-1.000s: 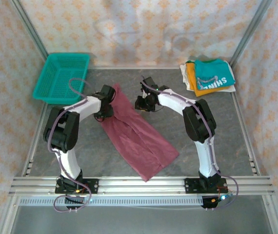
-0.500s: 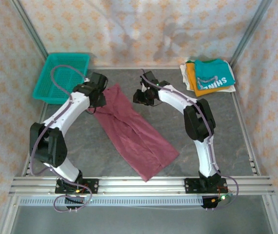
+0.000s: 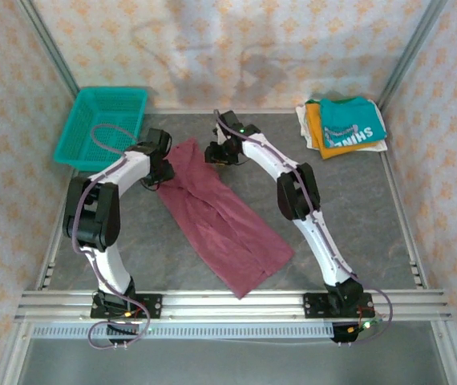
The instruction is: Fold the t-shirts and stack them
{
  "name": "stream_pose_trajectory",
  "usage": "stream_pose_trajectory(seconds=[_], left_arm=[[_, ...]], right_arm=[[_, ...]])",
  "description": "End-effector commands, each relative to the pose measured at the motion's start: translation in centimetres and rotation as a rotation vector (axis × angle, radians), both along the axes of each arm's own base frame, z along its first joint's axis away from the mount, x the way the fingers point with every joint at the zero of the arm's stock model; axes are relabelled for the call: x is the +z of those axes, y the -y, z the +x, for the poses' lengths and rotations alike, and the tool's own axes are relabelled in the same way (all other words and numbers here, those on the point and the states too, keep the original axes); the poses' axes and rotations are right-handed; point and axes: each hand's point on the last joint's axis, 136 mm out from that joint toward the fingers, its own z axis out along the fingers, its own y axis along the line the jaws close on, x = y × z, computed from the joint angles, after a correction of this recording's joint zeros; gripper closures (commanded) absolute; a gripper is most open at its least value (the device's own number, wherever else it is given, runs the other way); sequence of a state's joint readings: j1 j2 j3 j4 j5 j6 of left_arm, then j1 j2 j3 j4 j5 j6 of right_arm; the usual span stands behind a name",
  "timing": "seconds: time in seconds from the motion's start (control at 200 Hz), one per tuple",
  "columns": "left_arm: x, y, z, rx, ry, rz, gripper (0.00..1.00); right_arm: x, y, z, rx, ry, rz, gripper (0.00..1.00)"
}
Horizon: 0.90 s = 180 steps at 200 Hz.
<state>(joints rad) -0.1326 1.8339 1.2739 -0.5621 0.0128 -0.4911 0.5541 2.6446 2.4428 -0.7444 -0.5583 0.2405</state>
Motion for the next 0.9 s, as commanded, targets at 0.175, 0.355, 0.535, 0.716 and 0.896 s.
stream_pose_trajectory(seconds=[0.175, 0.355, 0.535, 0.716, 0.896], left_arm=[[0.1, -0.2, 2.2, -0.015, 0.048, 0.021, 0.62], [-1.4, 1.1, 4.0, -0.03, 0.067, -0.035, 0.63], [-3.7, 2.9, 6.5, -0.07, 0.055, -0.065, 0.63], [-3.2, 5.7, 10.3, -0.144, 0.103, -0.076, 0.65], [-0.1, 7.1, 14.2, -0.185, 0.235, -0.095, 0.65]], right_arm=[[-1.6, 2.1, 0.1, -0.135, -0.078, 0.026, 0.86], [0.2, 0.4, -1.8, -0.059, -0.163, 0.167, 0.63], [0.5, 0.6, -2.3, -0.097, -0.18, 0.191, 0.58], [-0.2, 1.4, -2.0, -0.133, -0.199, 0.186, 0.73], [0.0, 5.5, -0.3, -0.293, -0.162, 0.205, 0.93]])
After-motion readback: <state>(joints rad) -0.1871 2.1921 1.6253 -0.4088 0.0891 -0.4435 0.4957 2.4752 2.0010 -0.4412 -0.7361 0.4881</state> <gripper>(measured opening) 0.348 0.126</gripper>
